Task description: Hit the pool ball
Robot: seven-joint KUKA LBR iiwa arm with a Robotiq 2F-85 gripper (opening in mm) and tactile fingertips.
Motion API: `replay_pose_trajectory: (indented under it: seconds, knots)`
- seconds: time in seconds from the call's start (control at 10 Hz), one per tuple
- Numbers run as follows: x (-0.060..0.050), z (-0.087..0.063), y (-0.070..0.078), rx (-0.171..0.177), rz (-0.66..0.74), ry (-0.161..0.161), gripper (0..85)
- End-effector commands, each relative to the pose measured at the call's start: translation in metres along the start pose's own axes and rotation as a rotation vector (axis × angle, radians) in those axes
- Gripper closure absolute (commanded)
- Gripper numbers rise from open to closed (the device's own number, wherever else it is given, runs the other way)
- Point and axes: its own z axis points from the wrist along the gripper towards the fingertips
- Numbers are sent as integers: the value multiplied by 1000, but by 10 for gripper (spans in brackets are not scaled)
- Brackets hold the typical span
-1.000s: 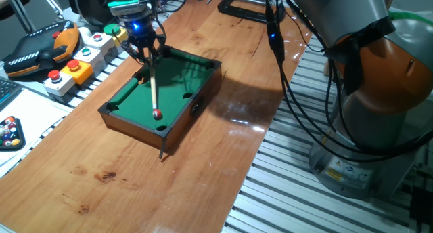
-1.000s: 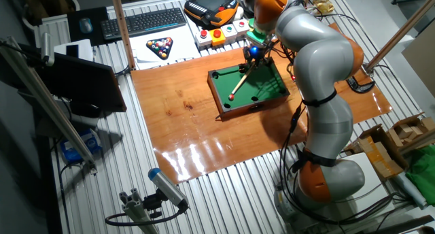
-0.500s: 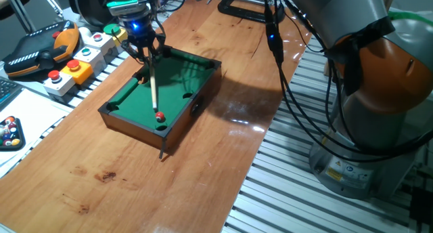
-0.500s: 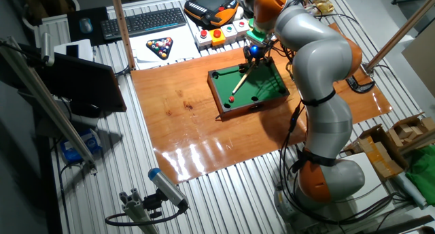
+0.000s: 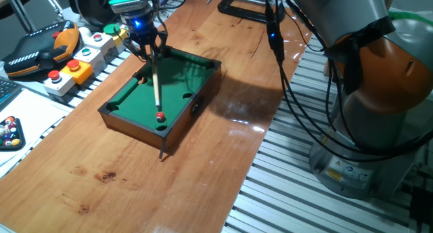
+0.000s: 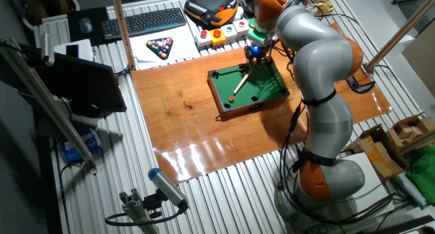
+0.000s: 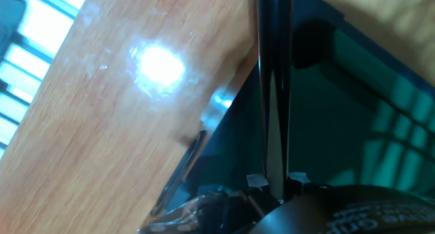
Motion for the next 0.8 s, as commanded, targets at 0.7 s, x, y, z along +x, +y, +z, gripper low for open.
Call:
replay_pose_trajectory:
  seconds: [0.7]
  knots:
    - [1,-2,-11,-1,32,6,843]
